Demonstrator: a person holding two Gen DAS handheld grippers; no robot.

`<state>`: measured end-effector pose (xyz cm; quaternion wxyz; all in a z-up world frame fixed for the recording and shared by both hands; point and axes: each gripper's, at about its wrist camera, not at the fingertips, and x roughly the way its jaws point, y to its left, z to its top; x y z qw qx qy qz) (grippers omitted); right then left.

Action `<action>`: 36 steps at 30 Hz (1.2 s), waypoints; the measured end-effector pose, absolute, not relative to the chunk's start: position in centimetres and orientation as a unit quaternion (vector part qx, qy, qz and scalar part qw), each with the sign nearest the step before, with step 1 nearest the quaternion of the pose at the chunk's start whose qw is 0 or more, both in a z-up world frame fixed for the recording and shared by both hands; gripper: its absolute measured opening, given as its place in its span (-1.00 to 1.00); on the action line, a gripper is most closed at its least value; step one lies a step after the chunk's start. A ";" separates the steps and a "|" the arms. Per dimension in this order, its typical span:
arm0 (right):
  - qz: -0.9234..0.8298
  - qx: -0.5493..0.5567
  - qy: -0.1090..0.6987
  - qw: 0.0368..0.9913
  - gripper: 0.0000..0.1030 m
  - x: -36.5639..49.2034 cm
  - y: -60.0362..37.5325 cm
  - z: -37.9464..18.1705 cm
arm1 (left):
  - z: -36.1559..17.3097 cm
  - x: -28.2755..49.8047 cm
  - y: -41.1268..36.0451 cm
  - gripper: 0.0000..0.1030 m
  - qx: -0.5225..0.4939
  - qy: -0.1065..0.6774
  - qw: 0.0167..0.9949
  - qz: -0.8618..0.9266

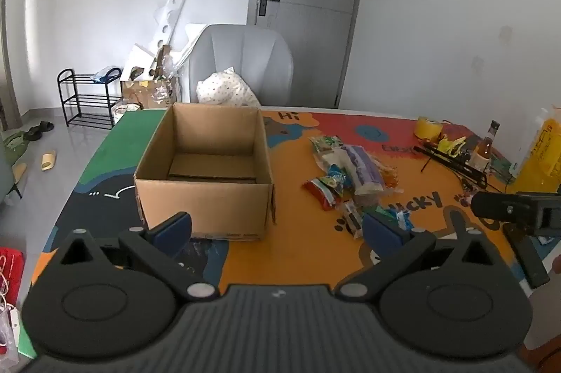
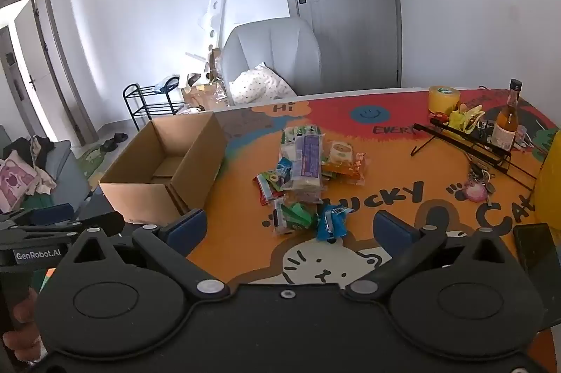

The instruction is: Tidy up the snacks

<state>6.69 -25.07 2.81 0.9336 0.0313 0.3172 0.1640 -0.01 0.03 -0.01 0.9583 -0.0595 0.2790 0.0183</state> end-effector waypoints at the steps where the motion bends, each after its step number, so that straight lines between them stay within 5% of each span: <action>1: 0.163 0.031 0.318 0.933 1.00 6.8 -24.9 2.7 | 0.0 0.0 0.1 1.00 -0.062 0.279 0.958 0.018; 36: 0.152 0.011 0.318 0.936 1.00 6.9 -24.8 2.2 | -0.9 0.4 -1.5 1.00 -0.049 0.304 0.951 -0.021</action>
